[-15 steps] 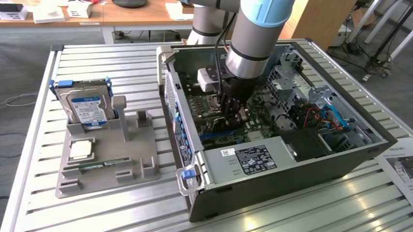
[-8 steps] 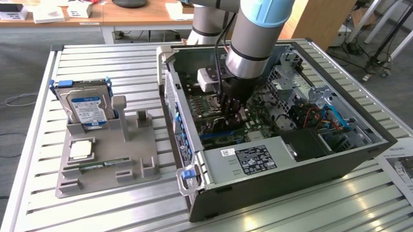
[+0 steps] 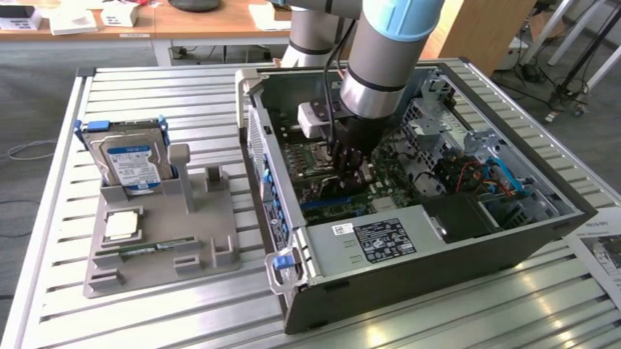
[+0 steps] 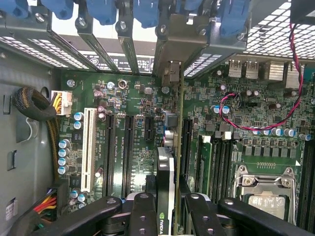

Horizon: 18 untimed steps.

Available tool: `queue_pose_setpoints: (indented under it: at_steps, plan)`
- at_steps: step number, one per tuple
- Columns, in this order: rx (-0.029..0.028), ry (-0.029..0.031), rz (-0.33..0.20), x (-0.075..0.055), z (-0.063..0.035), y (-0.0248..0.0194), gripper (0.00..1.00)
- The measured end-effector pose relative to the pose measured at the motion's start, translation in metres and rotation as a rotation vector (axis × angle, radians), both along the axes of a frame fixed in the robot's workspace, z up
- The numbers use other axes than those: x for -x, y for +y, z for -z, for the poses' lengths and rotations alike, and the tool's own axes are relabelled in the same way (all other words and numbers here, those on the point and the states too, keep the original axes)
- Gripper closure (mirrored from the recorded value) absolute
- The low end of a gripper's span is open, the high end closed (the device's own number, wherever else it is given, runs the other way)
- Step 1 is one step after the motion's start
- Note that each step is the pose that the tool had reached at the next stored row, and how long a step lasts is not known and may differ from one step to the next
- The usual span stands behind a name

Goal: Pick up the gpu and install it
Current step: 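Insert the gpu into the slot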

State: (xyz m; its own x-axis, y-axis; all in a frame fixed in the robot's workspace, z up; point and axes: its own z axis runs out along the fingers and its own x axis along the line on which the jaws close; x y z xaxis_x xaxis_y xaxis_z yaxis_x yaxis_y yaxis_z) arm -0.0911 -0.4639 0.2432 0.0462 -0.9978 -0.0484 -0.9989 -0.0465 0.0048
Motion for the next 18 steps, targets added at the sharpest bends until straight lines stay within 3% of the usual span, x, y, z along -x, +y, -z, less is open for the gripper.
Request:
queue_pose_setpoints:
  at_steps: [18]
  plan:
    - [0.0002, 0.0001, 0.0, 0.0, -0.0001, -0.0008, 0.73]
